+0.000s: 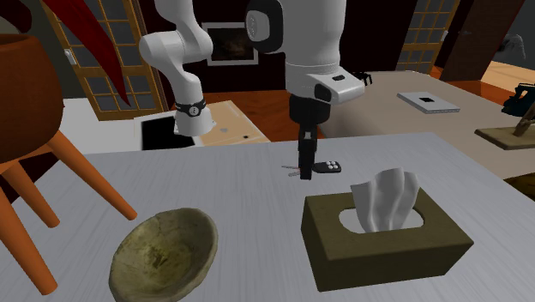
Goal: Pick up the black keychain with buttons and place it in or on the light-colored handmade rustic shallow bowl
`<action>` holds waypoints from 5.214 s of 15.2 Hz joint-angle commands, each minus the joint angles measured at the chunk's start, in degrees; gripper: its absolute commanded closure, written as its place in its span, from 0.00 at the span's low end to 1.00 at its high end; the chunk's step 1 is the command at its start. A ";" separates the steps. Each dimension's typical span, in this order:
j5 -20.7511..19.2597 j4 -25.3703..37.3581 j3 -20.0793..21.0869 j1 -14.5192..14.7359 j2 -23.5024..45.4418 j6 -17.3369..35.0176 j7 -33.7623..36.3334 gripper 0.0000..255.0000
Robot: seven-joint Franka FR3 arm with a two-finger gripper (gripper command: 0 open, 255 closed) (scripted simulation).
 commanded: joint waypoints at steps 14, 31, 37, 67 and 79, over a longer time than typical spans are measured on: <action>0.02 -0.36 0.00 -0.02 0.55 0.94 -0.06 1.00; -0.12 3.91 -0.04 -0.02 -3.88 -7.77 0.20 1.00; -0.17 6.65 -0.05 -0.03 -5.34 -11.96 0.31 1.00; 3.14 29.10 -7.01 -12.92 2.09 -27.82 -19.30 1.00; 4.74 33.46 -8.38 -17.53 8.34 -26.32 -25.34 1.00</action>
